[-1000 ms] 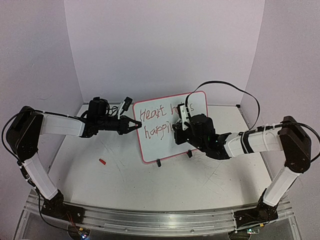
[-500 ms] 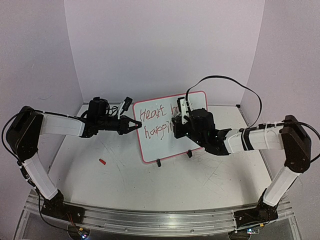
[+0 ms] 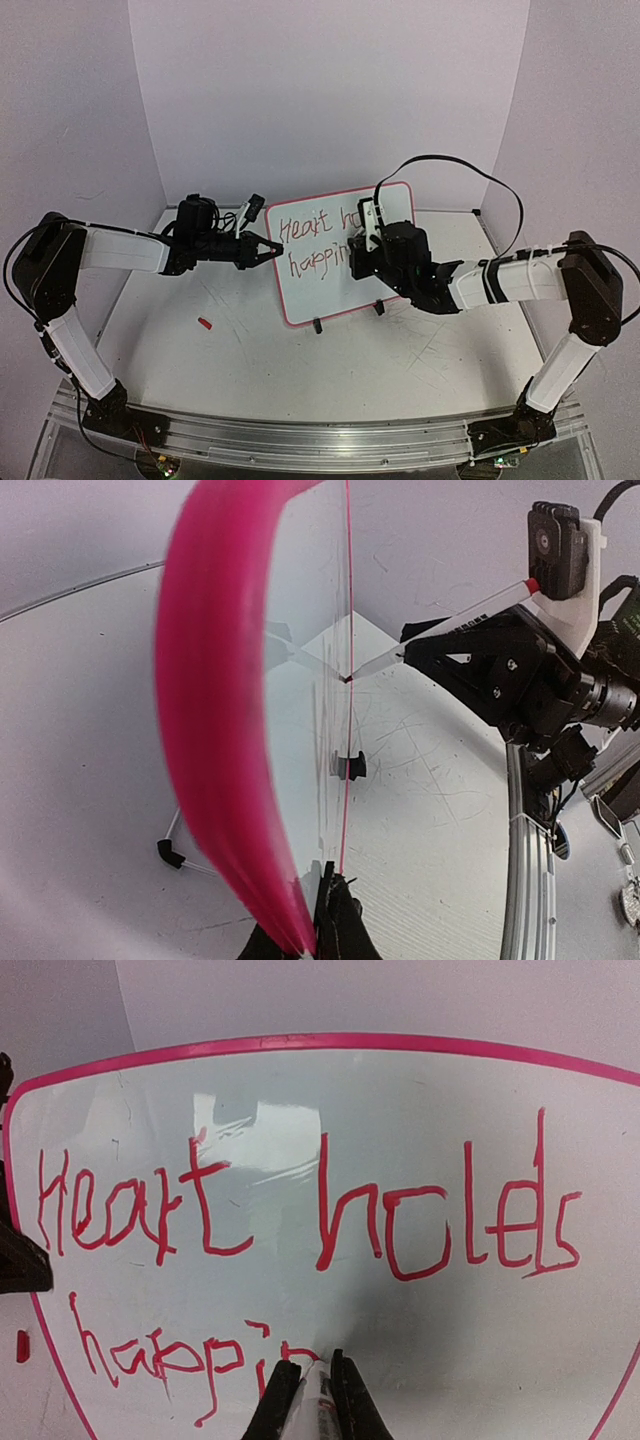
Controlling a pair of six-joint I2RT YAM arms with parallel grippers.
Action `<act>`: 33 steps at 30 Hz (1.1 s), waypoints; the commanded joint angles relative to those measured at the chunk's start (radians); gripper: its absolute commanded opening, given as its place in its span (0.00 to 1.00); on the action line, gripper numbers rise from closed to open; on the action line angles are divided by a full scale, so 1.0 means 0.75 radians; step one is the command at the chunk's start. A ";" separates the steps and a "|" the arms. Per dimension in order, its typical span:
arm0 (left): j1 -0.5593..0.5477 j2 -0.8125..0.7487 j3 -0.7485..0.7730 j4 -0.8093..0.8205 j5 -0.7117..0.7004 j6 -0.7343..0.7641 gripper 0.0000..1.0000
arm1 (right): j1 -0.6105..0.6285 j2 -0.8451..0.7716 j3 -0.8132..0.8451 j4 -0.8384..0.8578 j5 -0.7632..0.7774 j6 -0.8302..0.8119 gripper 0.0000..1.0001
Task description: Write a sentence on the whiteboard
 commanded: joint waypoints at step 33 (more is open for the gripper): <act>0.017 0.018 0.031 -0.055 -0.208 0.177 0.00 | -0.042 -0.073 -0.042 0.018 -0.073 0.051 0.00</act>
